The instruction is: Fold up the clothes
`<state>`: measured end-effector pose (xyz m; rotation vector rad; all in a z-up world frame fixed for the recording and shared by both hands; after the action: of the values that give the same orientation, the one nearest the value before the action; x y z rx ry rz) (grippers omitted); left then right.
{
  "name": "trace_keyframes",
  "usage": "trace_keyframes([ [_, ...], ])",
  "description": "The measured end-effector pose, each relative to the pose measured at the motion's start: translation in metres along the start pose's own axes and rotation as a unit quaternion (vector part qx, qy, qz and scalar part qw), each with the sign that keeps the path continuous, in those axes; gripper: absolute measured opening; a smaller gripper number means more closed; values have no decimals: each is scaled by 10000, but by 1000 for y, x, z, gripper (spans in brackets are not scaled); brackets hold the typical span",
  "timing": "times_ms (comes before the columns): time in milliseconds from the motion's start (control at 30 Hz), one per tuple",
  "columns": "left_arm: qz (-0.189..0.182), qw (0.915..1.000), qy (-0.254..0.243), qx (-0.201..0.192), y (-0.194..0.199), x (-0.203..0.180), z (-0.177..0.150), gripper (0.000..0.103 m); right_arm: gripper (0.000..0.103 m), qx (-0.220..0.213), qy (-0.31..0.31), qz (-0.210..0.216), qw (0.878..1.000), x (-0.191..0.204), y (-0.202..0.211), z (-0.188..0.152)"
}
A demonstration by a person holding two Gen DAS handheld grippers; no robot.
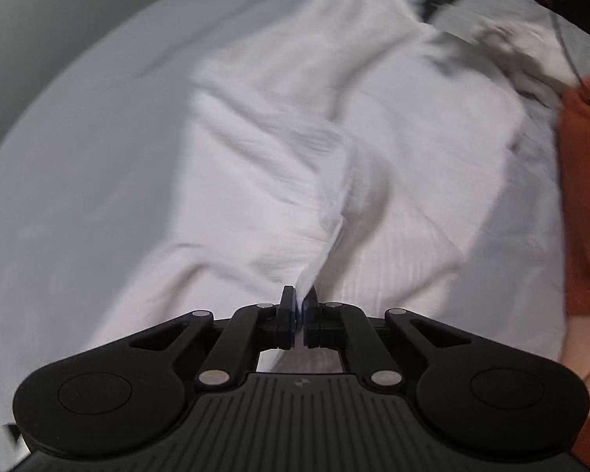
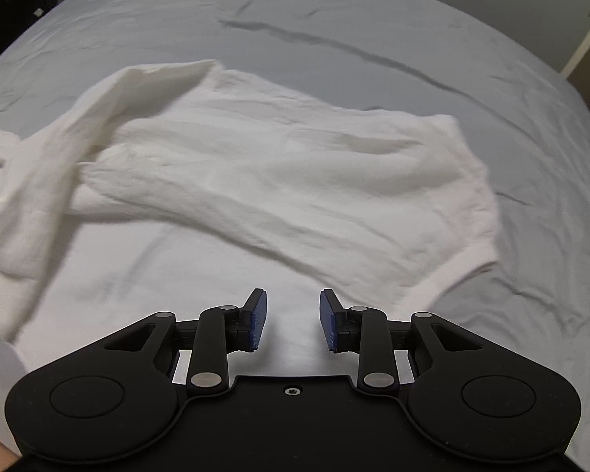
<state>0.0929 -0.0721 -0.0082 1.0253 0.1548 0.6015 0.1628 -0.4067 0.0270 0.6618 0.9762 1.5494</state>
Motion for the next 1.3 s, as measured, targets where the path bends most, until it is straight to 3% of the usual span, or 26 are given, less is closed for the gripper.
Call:
trace_keyframes([
  [167, 988, 9944, 368, 1, 36, 69, 4, 2, 29, -136, 266, -266, 9992, -32, 0, 12],
  [367, 2296, 9701, 765, 156, 68, 163, 8, 2, 29, -228, 595, -480, 9968, -65, -13, 32],
  [633, 3089, 9414, 1326, 253, 55, 245, 13, 2, 29, -356, 726, -604, 9949, -107, -39, 57],
  [733, 3209, 9374, 1329, 249, 39, 263, 21, 2, 30, -389, 898, -458, 9941, -114, -54, 65],
  [833, 3210, 9376, 1298, 319, 21, 274, 26, 2, 42, -293, 1093, -469, 9925, -120, -75, 72],
  [933, 3226, 9377, 1203, 464, 7, 282, 23, 2, 43, -185, 1150, -494, 9920, -131, -97, 77],
  [1100, 3209, 9362, 1251, 692, -18, 295, 10, 2, 43, 36, 583, -32, 9983, -153, -125, 77],
  [1167, 3208, 9357, 1265, 747, -26, 299, 8, 2, 37, 94, 303, 166, 9994, -158, -130, 74],
  [1233, 3212, 9354, 1258, 774, -32, 300, 7, 2, 8, 52, 47, 263, 9996, -165, -128, 72],
  [1300, 3223, 9355, 1240, 752, -37, 300, 9, 3, 8, -76, -52, 143, 9999, -171, -122, 73],
])
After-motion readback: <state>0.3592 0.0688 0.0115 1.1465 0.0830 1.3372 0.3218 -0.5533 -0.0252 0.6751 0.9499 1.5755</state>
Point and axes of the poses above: each gripper's, at about its wrist camera, not at the fingertips, and y roughly against the way its jaws point, x to its left, z to its top, the point moved 2 cm from there along -y, roughly the way its jaws point, and after that the axes turned 6 degrees about -x, right-handed, at the moved point
